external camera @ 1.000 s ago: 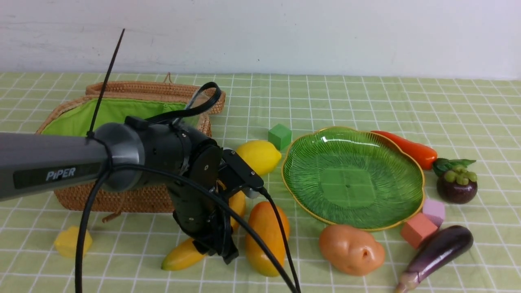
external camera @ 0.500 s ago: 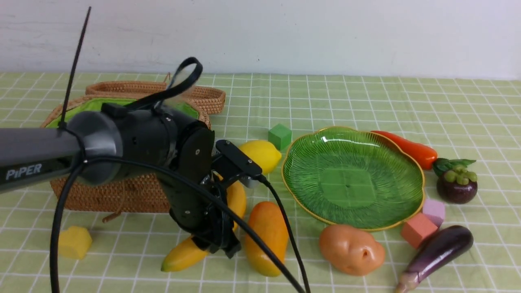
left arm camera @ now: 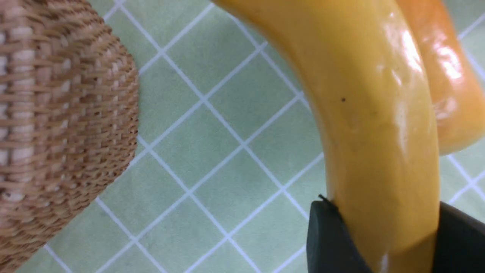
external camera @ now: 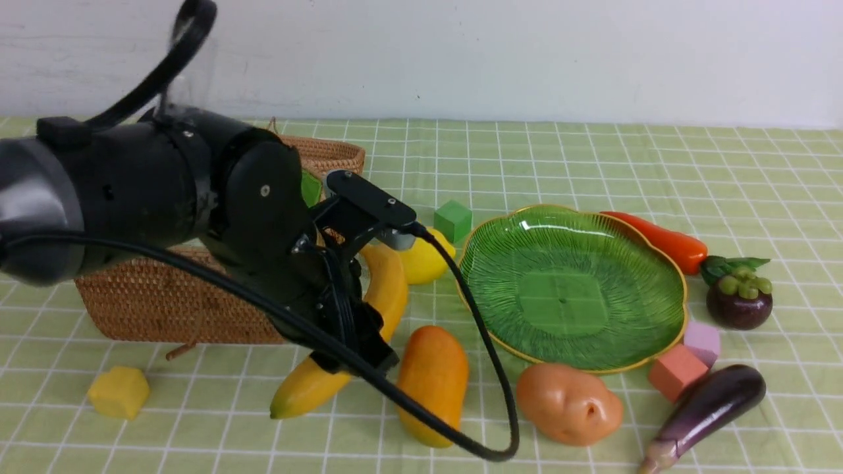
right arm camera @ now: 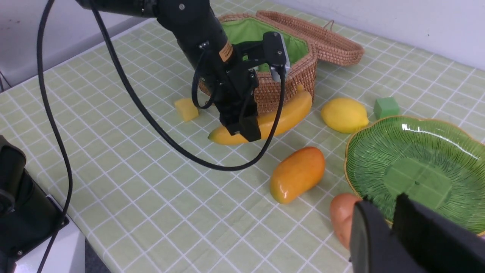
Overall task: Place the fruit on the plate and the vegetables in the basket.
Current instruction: Use the left arm to grab a banana and put it into the right plate
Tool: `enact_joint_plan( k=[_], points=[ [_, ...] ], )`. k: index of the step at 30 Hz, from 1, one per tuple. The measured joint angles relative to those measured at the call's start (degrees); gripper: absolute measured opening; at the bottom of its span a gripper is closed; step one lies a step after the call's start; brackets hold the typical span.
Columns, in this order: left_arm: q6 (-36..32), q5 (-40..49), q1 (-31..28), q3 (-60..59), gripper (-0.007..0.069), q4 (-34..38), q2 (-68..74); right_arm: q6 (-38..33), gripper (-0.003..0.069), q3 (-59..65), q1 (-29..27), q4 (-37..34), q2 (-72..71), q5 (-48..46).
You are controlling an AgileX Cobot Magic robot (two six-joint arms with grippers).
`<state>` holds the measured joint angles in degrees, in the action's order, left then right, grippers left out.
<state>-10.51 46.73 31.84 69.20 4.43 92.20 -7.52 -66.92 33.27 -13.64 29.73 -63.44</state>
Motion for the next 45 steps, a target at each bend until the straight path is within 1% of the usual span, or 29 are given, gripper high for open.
enact_joint_plan(
  k=[4, 7, 9, 15, 16, 21, 28, 33, 38, 45],
  points=[
    [0.0, 0.1, 0.0, 0.0, 0.0301, 2.7, -1.2, 0.0, 0.0109, 0.0, 0.0, 0.8, 0.0, 0.1],
    [-1.0, -0.2, 0.1, 0.4, 0.0301, 5.0, -1.7, 0.2, 0.0109, 0.0, 0.0, 2.5, 0.0, 1.3],
    [-1.9, -0.6, 1.0, 2.1, 0.0301, 5.6, -1.7, 1.6, 0.0109, 0.0, 0.0, 4.4, 0.0, 2.6],
    [-2.8, -4.3, 6.4, 7.9, 0.0301, 6.4, -1.1, 9.0, 0.011, 0.0, 0.0, 13.6, 0.0, 5.6],
    [-2.8, -5.4, 7.7, 9.3, 0.0301, 6.5, -0.5, 11.2, 0.011, 0.0, 0.0, 16.3, 0.0, 5.7],
    [-2.8, -8.3, 11.8, 15.6, 0.0301, 6.8, 4.7, 18.4, 0.0113, 0.0, 0.0, 24.2, 0.0, 5.4],
    [-4.8, -10.3, 14.4, 25.8, 0.0301, 9.2, 16.3, 22.7, 0.0118, 0.0, 0.0, 29.5, 0.0, 3.7],
    [-6.4, -11.6, 14.6, 33.9, 0.0301, 9.6, 24.7, 24.1, 0.0118, 0.0, 0.0, 31.3, 0.0, 3.7],
    [-5.8, -12.2, 13.0, 42.2, 0.0301, 8.1, 32.3, 24.1, 0.0125, 0.0, 0.0, 31.1, 0.0, 3.7],
    [-4.9, -11.9, 10.8, 44.6, 0.0306, 7.7, 36.7, 24.1, 0.013, 0.0, 0.0, 29.9, 0.0, 3.6]
  ],
)
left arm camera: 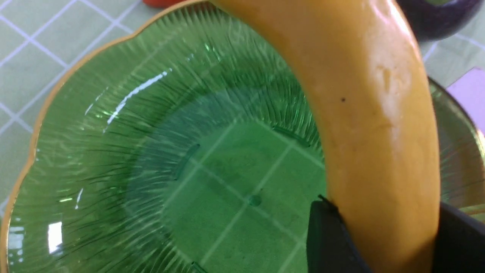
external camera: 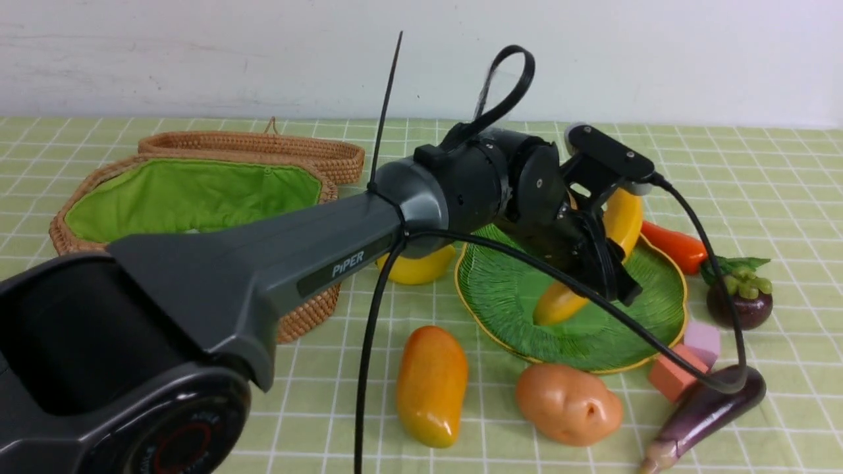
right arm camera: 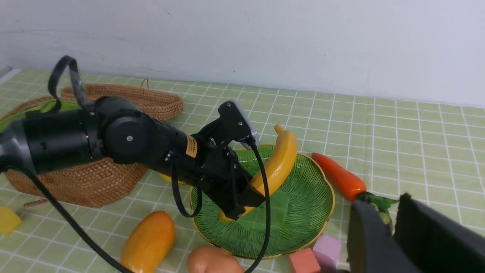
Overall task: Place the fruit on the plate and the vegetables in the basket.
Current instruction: Use the left arm to grab a banana and put it into the right plate, then grab the mango with your left arm and place it on the right plate
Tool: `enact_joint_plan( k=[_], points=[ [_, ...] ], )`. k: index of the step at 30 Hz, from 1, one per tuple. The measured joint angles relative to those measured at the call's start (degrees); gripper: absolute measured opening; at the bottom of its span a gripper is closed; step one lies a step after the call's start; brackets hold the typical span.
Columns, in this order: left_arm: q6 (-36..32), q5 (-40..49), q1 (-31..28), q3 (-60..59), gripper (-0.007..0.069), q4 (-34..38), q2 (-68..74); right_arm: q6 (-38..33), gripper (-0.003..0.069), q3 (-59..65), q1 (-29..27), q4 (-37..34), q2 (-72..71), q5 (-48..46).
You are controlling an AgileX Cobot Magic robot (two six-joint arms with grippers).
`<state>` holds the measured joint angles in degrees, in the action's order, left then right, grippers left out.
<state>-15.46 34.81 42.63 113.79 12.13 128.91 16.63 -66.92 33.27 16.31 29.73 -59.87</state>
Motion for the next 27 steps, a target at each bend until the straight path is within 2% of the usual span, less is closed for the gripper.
enact_joint_plan(
  k=[1, 6, 9, 12, 13, 17, 19, 21, 22, 23, 27],
  points=[
    [0.0, 0.0, 0.0, 0.0, 0.0319, 0.0, 0.1, 0.0, 0.0131, 0.0, 0.0, -0.3, 0.0, 0.0],
    [0.3, -0.1, 0.0, 0.3, 0.0526, 0.1, 0.0, 0.0, 0.0136, 0.0, 0.0, -0.9, 0.0, 0.0],
    [1.2, 1.2, 0.0, 0.3, 0.0613, 0.0, -0.7, 0.0, 0.0139, 0.0, 0.0, -1.0, 0.0, 0.0],
    [3.4, 3.5, 0.0, 0.3, 0.0626, -0.2, -1.9, 0.0, 0.0139, 0.0, 0.0, -1.0, 0.0, -0.3],
    [5.4, 5.8, 0.0, 0.3, 0.0603, -0.2, -3.5, 0.0, 0.0139, 0.0, 0.0, -1.1, 0.0, -0.6],
    [11.0, 13.9, 0.0, 0.3, 0.043, -2.1, -9.1, 0.0, 0.0139, 0.0, 0.0, -1.6, 0.0, -1.1],
    [14.1, 20.5, 0.0, 0.5, 0.0223, -4.1, -13.3, 0.0, 0.0139, 0.0, 0.0, -2.0, 0.0, -1.7],
    [15.5, 25.7, 0.0, 0.6, 0.0065, -5.3, -16.2, -0.2, 0.0139, 0.0, 0.0, -2.6, 0.0, -2.0],
    [15.5, 27.6, 0.0, 0.6, 0.0022, -5.4, -17.1, -0.4, 0.0139, 0.0, 0.0, -3.0, 0.0, -2.0],
    [15.9, 30.4, 0.0, 0.6, -0.0013, -5.6, -18.2, -0.9, 0.0139, 0.0, 0.0, -3.5, 0.0, -2.1],
    [18.0, 35.7, 0.0, 0.6, -0.0013, -6.6, -20.2, -3.1, 0.0142, 0.0, 0.0, -5.2, 0.0, -2.3]
  ],
)
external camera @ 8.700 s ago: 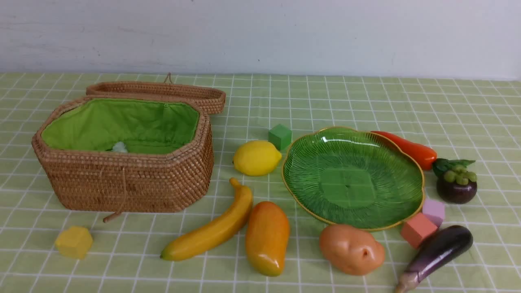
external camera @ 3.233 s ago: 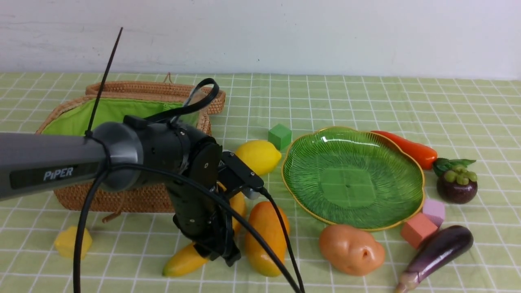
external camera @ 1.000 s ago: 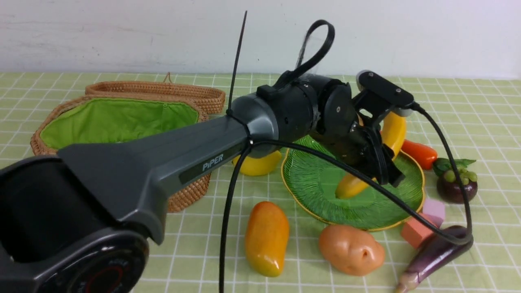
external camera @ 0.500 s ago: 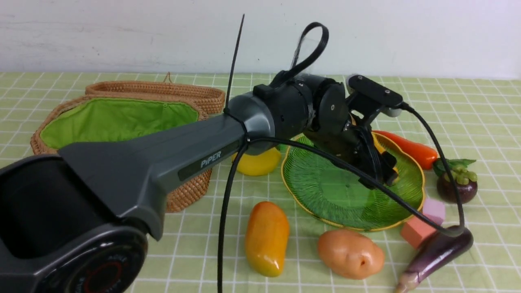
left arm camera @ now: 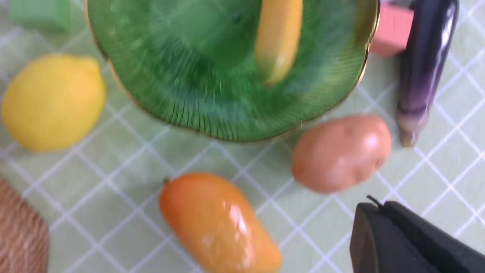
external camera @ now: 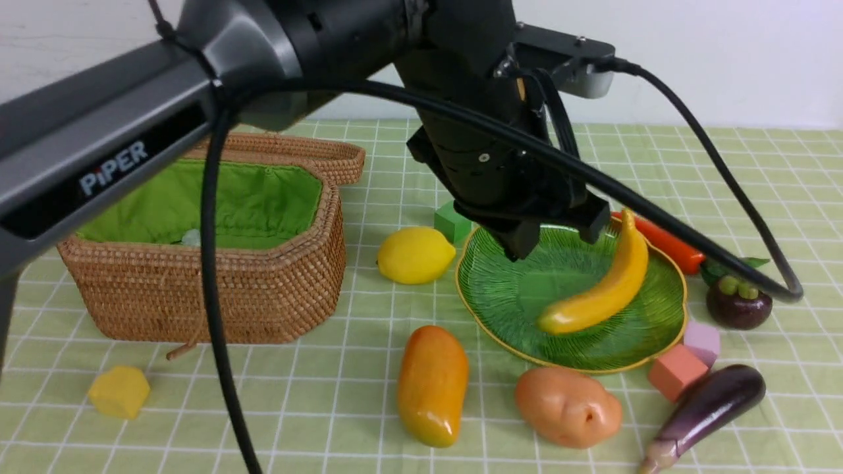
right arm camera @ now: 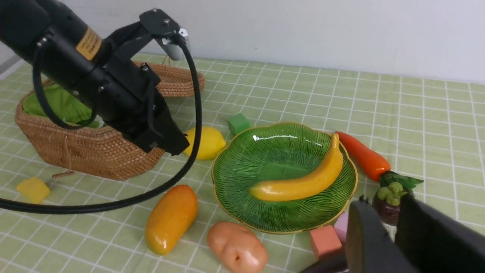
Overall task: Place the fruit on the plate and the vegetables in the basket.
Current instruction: Grab the mango with your left arm and place it on the right plate
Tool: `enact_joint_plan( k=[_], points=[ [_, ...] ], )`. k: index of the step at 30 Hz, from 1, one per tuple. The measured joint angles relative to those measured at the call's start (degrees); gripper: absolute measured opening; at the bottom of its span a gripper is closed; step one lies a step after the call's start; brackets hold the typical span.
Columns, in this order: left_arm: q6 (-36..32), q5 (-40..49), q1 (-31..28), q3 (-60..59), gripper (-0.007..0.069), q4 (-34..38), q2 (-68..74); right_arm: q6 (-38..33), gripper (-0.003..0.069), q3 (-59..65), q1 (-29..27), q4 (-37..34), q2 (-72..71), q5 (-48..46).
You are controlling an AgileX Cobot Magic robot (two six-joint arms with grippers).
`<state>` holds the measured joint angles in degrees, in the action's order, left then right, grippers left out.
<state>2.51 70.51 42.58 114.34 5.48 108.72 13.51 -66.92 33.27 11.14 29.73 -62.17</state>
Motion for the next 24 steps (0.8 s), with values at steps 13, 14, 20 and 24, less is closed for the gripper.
enact_joint_plan(
  k=[13, 14, 20, 24],
  points=[
    [8.7, -3.1, 0.0, -32.0, -0.0013, -0.7, -14.9, -1.6, 0.0149, 0.0, 0.0, -2.4, 0.0, -3.6],
    [8.8, -4.8, 0.0, -34.9, -0.0013, -0.3, -15.8, -1.7, 0.0149, 0.0, 0.0, -3.1, 0.0, -4.2],
    [8.7, -16.5, 0.0, -40.2, 0.0106, 0.0, -14.5, -8.2, 0.0149, 0.0, 0.0, -13.0, 0.0, -7.8],
    [10.0, -22.1, 0.0, -40.2, 0.0306, -0.1, -10.8, -13.9, 0.0151, 0.0, 0.0, -20.1, 0.0, -10.1]
  ],
)
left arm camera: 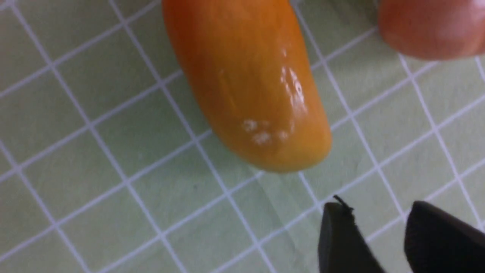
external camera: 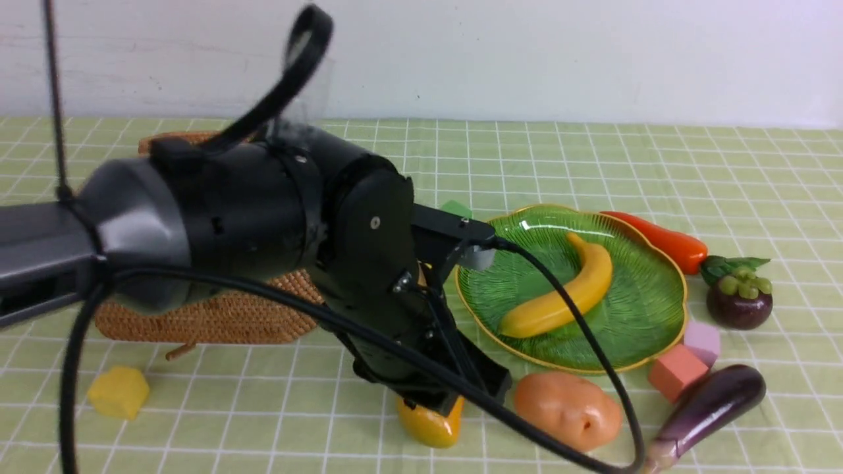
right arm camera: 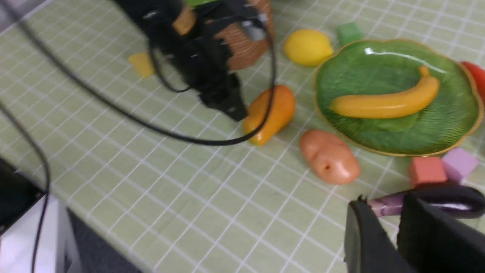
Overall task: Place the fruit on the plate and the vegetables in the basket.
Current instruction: Grab the mango with your left arm and place it on the right plate
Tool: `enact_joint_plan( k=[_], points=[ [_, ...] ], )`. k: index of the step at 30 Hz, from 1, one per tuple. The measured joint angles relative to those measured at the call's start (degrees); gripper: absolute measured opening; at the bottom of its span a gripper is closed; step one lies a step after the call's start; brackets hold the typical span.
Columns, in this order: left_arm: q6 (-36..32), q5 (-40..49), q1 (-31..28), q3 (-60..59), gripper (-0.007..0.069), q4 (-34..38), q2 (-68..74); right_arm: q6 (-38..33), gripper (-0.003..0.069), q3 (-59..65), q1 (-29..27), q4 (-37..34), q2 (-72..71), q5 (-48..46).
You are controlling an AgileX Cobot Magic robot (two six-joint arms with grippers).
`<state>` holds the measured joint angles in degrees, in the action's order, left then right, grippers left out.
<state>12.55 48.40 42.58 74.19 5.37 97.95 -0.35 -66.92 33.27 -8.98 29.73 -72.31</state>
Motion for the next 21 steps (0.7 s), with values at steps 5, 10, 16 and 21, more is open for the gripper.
enact_joint_plan(
  k=[5, 10, 16, 21],
  points=[
    [5.4, -4.8, 0.0, 0.0, 0.06, -3.6, 5.3, -4.9, 0.0152, 0.0, 0.0, -5.4, 0.0, -0.4],
    [10.3, -9.0, 0.0, -0.1, 0.0659, -10.2, 9.0, -5.6, 0.0158, 0.0, 0.0, -5.5, 0.0, -0.4],
    [13.2, -9.5, 0.0, -0.1, 0.0574, -14.6, 13.9, -5.7, 0.016, 0.0, 0.0, -5.2, 0.0, -0.4],
    [14.5, -8.5, 0.0, -0.1, 0.0546, -14.8, 14.1, -5.7, 0.016, 0.0, 0.0, -5.1, 0.0, -0.4]
  ],
)
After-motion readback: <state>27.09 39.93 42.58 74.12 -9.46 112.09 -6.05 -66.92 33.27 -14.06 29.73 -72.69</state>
